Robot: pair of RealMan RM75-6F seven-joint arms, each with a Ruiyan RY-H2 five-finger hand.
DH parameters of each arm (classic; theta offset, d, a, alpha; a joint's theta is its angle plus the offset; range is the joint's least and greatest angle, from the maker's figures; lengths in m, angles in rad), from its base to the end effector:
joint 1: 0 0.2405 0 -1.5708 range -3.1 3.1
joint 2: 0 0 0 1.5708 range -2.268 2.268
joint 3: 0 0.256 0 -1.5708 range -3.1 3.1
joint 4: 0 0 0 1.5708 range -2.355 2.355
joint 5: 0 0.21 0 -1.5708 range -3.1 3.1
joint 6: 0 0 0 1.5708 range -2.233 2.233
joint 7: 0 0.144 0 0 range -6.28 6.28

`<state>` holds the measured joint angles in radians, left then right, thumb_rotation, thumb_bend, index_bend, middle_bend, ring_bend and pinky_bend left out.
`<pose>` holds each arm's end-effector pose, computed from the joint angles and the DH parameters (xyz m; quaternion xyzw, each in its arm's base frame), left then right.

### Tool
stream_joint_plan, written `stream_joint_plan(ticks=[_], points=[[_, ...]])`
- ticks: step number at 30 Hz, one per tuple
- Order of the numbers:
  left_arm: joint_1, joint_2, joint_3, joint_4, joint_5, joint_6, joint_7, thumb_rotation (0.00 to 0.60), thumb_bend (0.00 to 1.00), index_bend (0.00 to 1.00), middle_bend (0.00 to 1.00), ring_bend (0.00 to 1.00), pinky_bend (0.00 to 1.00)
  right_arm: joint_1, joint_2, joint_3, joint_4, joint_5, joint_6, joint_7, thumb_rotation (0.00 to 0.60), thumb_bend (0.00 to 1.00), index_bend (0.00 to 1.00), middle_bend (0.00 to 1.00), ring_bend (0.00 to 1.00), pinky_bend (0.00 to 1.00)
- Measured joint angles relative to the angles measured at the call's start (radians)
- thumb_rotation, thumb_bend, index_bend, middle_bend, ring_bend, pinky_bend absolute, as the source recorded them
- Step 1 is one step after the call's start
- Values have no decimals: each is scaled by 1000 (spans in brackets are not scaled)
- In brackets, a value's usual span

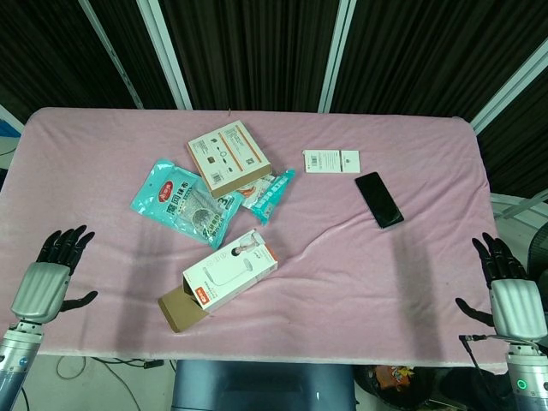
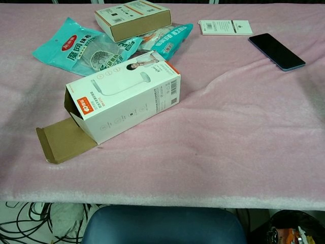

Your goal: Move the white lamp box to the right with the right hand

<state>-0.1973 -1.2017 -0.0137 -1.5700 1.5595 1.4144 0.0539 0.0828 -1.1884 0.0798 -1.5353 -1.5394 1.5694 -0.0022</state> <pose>-0.2888 0.2060 0.1186 -0.6576 -0.3631 -0.3939 0.5297 -0.3081 -0.1863 0.1570 0.5820 -0.3444 0.4266 0.6006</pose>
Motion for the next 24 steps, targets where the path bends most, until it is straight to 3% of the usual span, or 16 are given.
stream_joint_plan(ticks=[12,18,24], points=[[-2,-3,-7,-3,-17,-8,-7,600,0,0,0,0,0,44,41,-7,-74,-102,-17,40,600,58,0,0,0,212],[-6,-2,-7,-7,-22,-18,-13,600,0,0,0,0,0,135,98,-1,-179,-156,-132,32,600,57,0,0,0,212],[-8,1,-7,-5,-21,-21,-20,600,0,0,0,0,0,264,122,28,-275,-156,-319,-2,600,56,0,0,0,212]])
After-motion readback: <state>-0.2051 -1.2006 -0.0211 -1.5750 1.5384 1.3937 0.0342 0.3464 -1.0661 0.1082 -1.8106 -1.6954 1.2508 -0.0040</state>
